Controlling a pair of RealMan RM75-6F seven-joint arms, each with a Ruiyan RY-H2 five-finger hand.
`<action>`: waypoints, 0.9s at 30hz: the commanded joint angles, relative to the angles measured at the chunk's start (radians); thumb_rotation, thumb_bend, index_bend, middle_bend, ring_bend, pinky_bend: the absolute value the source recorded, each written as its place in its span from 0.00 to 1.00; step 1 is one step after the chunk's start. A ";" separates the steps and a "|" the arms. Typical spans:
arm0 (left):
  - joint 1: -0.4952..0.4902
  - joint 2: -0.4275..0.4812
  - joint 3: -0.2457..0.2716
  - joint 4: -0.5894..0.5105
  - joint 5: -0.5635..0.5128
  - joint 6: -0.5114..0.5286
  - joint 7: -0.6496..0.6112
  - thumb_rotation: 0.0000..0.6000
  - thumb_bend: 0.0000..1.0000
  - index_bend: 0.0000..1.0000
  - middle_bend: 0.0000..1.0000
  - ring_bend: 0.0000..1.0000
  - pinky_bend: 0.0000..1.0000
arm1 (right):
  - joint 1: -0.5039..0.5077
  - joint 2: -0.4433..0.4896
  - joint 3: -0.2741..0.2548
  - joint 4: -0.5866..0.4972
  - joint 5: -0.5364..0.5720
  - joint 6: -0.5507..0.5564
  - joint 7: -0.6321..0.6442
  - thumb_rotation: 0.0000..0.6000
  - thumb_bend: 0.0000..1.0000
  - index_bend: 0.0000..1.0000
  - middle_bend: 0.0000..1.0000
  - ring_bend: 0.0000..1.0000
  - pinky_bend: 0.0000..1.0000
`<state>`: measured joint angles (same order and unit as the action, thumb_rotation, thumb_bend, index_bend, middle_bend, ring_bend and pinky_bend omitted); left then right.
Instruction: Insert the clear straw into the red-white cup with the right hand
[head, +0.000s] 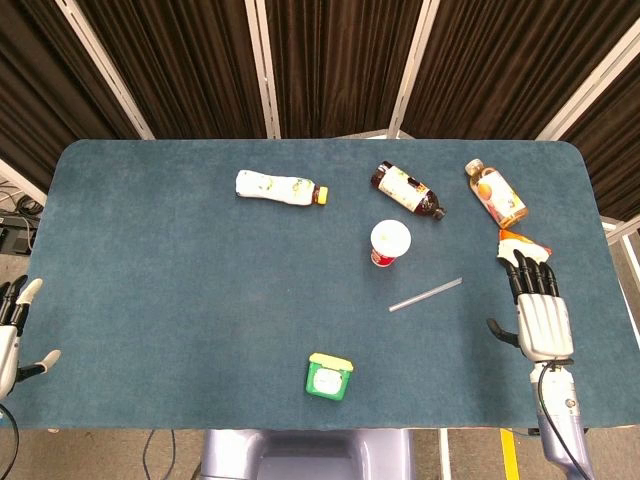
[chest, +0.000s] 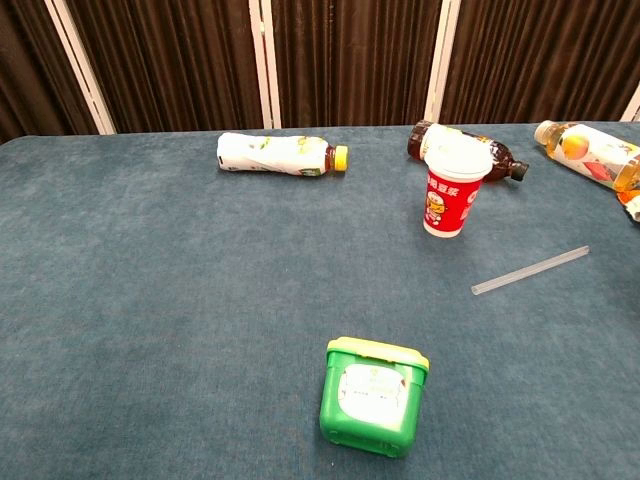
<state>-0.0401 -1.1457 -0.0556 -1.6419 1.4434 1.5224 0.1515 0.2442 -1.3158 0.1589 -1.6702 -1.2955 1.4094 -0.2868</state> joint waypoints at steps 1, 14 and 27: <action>0.000 0.000 0.000 0.000 0.001 0.000 -0.001 1.00 0.05 0.00 0.00 0.00 0.00 | 0.001 0.000 0.000 0.001 0.000 -0.003 -0.001 1.00 0.20 0.07 0.00 0.00 0.00; 0.000 -0.001 -0.001 -0.003 -0.004 -0.001 0.002 1.00 0.05 0.00 0.00 0.00 0.00 | 0.015 0.008 0.008 -0.036 0.020 -0.029 -0.035 1.00 0.20 0.08 0.00 0.00 0.00; 0.000 -0.001 0.000 0.000 0.000 0.001 -0.001 1.00 0.05 0.00 0.00 0.00 0.00 | 0.132 -0.079 0.063 0.053 0.042 -0.136 -0.067 1.00 0.21 0.35 0.07 0.00 0.00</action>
<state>-0.0403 -1.1464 -0.0556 -1.6419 1.4434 1.5231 0.1510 0.3524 -1.3723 0.2130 -1.6430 -1.2710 1.3048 -0.3451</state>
